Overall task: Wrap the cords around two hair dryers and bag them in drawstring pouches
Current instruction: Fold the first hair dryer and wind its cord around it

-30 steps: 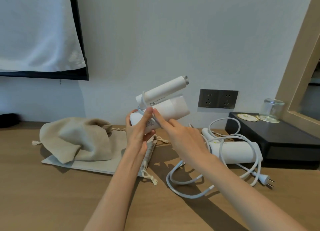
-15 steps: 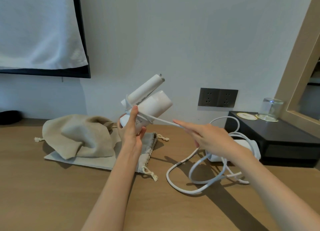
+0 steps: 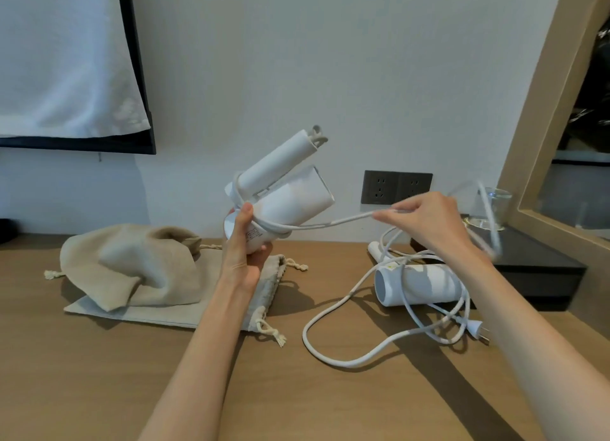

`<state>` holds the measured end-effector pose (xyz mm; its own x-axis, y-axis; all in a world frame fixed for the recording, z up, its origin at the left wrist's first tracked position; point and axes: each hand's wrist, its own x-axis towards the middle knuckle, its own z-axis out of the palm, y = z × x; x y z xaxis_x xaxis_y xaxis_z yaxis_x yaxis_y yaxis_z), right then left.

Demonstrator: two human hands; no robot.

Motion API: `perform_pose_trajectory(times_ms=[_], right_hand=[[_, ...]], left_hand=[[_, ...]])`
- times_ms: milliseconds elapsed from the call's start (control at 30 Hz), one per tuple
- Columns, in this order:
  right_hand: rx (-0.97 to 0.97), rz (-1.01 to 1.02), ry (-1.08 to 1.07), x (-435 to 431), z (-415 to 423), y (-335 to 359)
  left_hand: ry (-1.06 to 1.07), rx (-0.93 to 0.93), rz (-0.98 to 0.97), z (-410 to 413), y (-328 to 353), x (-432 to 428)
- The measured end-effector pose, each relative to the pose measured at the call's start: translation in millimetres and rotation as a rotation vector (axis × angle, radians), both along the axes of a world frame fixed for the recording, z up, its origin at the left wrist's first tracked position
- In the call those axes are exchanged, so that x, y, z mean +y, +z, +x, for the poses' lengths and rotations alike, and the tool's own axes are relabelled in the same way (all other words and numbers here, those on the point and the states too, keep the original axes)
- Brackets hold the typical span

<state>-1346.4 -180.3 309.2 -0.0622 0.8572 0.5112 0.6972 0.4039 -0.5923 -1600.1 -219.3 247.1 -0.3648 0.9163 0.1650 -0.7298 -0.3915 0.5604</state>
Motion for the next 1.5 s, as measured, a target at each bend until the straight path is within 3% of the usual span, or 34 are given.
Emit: perform_pose_trajectory(times_ms=[100,233,300,667,867,1000,1100,1500], right_hand=[[-0.046,0.141,0.06,1.9,1.6,10.1],[-0.206,-0.373,0.285,7.0,5.6,8.3],[-0.249,-0.475,0.316,9.7,3.3,0.6],[-0.126,-0.339,0.31,13.6,-6.1,19.0],[-0.164,-0.363,0.413,5.7,-8.0,31.5],[-0.238,-0.363,0.456,-2.2,-13.2,40.0],[-0.264,-0.365,0.474,-10.0,-19.0,43.6],[-0.384,-0.198,0.417,-18.6,-47.1,29.5]], left_hand=[[-0.057,-0.004,0.033,-1.3,-2.4,1.1],[-0.217,0.034,0.149,-2.6,-2.7,-3.4],[-0.286,0.064,0.189,2.2,-1.2,-6.2],[-0.337,0.573,-0.049,9.3,-8.0,-12.2],[-0.419,0.821,0.018,5.8,-8.1,-15.8],[-0.301,1.053,0.046,2.3,-6.1,-14.8],[-0.211,1.113,0.061,5.6,-1.6,-17.8],[0.164,1.019,0.038,10.2,-1.2,-14.3]])
